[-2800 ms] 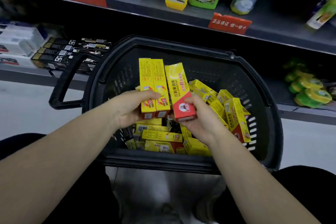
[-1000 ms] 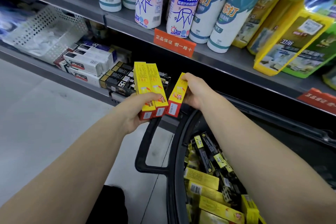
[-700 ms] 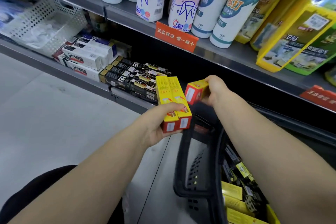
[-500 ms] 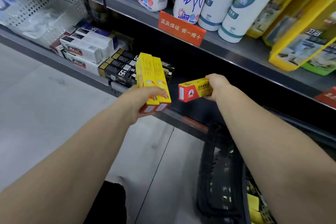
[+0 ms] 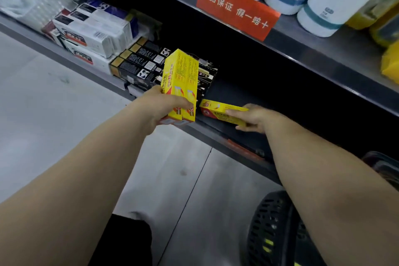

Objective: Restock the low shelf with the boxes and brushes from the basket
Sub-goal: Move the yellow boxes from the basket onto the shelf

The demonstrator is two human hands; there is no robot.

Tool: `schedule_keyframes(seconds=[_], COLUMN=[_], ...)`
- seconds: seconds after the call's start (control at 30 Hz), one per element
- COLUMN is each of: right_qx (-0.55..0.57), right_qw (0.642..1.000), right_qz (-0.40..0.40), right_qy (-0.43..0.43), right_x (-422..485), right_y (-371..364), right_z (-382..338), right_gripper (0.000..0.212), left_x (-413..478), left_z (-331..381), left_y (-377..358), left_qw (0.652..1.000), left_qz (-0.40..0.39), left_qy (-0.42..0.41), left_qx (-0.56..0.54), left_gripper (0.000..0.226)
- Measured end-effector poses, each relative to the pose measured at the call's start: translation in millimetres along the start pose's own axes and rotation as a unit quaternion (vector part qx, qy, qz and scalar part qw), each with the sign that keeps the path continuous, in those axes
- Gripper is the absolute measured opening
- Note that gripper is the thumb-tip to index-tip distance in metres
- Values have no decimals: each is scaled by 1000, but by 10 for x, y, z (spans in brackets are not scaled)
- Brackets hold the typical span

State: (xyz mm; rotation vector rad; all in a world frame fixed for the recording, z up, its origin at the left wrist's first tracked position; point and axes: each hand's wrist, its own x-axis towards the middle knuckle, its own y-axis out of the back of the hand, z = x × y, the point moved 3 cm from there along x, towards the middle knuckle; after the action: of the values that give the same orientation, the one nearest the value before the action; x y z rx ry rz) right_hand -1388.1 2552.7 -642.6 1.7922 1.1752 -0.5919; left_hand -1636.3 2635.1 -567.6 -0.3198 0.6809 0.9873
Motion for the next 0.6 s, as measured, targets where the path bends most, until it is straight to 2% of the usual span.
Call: schedule_keyframes(seconds=[0.07,0.17,0.23,0.3,0.5,0.6], right_qx=[-68,-225,-406,-486,-504,-461], right_qw=[997,973,908,863,854,878], right_qz=[-37,-39,14,26,12,11], right_qy=[13,43,101,136,133,130], right_x=[30,72,114,137,229,204], right_y=[-20,-19,-36,-138,-242,-215], right_z=[52,89,62,43,81,65], right_gripper=[46,45,35,25,40,55], left_x=[49,102,135,172,181,175], left_z=[19,39,50,60,48,49], left_y=[-13,-50,-69,-66,-63,-70], left_qw=[1000,1000,1000,1000,1000,1000], left_qz=[5,-4,-7,-1,-19,-26], left_qy=[0,3,6,2,10,12], left_qx=[1,0,-17,-27,-7,-4], left_gripper=[58,52,50,49,71,72])
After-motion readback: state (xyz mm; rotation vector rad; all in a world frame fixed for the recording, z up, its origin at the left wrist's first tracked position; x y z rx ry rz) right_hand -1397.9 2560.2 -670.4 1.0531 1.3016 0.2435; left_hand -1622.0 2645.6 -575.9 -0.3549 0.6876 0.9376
